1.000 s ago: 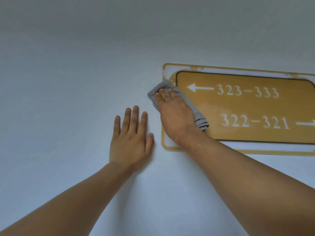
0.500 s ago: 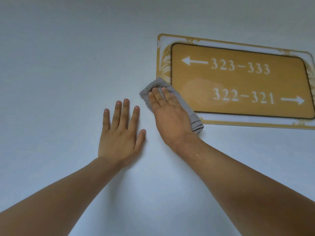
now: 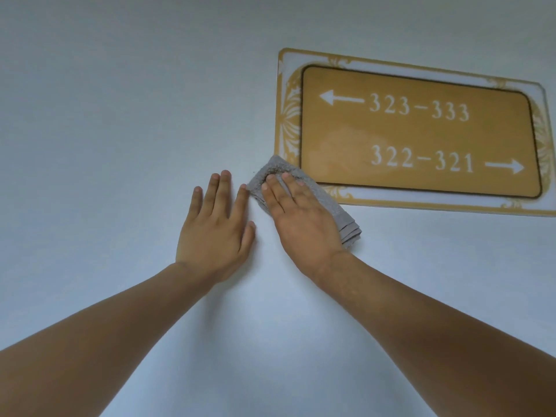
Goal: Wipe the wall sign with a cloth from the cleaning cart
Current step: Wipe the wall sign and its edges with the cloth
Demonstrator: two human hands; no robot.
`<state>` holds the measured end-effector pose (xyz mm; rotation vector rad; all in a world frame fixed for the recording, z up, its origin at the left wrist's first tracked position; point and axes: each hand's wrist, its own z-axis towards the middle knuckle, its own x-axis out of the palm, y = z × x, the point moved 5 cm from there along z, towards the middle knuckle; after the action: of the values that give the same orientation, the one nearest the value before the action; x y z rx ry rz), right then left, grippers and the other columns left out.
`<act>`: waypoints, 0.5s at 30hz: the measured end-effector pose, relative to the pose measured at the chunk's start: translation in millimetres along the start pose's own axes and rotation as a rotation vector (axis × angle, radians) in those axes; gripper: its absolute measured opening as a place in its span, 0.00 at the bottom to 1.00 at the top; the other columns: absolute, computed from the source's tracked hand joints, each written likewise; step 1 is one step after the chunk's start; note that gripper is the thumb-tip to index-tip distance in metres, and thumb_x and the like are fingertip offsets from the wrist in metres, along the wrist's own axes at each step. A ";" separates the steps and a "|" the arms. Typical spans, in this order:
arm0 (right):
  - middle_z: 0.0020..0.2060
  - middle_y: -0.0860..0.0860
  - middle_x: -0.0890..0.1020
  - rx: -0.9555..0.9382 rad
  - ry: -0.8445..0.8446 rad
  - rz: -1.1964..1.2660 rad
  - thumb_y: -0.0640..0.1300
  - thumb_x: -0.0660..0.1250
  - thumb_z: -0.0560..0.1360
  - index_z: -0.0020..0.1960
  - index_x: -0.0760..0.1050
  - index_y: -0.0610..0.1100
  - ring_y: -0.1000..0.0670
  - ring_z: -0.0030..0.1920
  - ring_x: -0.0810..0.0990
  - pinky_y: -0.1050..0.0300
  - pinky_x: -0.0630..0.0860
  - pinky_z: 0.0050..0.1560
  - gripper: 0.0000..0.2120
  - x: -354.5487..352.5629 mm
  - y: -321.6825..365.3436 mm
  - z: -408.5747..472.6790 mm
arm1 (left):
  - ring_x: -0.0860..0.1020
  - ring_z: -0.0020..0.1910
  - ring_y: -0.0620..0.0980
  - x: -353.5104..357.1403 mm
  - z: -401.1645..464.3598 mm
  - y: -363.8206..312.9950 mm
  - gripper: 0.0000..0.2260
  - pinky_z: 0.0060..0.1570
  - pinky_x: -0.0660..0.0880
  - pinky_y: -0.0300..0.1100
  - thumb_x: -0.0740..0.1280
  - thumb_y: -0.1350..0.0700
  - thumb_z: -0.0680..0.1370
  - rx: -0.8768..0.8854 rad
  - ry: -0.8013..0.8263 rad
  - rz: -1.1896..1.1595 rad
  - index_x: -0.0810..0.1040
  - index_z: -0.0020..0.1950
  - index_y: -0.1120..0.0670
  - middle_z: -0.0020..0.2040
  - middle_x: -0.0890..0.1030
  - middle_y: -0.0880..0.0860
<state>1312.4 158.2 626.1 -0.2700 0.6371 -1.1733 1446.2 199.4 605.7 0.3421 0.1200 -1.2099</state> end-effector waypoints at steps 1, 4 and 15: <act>0.80 0.43 0.44 -0.005 -0.009 0.006 0.37 0.36 0.74 0.79 0.38 0.39 0.41 0.79 0.42 0.47 0.41 0.77 0.33 0.1 -0.1 -2.5 | 0.51 0.80 0.63 -4.2 0.9 -1.3 0.31 0.77 0.52 0.60 0.47 0.46 0.79 -0.007 0.000 -0.010 0.57 0.80 0.58 0.80 0.53 0.65; 0.80 0.43 0.44 -0.028 -0.026 0.017 0.37 0.39 0.77 0.79 0.39 0.39 0.41 0.79 0.42 0.47 0.41 0.77 0.31 0.7 -1.0 -6.5 | 0.54 0.79 0.63 -11.4 3.5 -5.7 0.32 0.76 0.54 0.60 0.49 0.48 0.76 -0.041 0.007 -0.034 0.60 0.79 0.59 0.79 0.56 0.65; 0.79 0.43 0.51 -0.173 -0.034 -0.021 0.43 0.48 0.82 0.79 0.47 0.39 0.43 0.79 0.44 0.48 0.42 0.78 0.28 -3.9 -24.8 -18.1 | 0.53 0.80 0.57 -18.7 3.7 -66.7 0.36 0.75 0.59 0.57 0.63 0.56 0.73 0.119 -0.077 -0.149 0.57 0.80 0.60 0.81 0.55 0.60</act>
<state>1281.7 154.7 625.6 -0.4430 0.7087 -1.1327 1377.2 194.3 601.3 0.3949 0.0065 -1.3797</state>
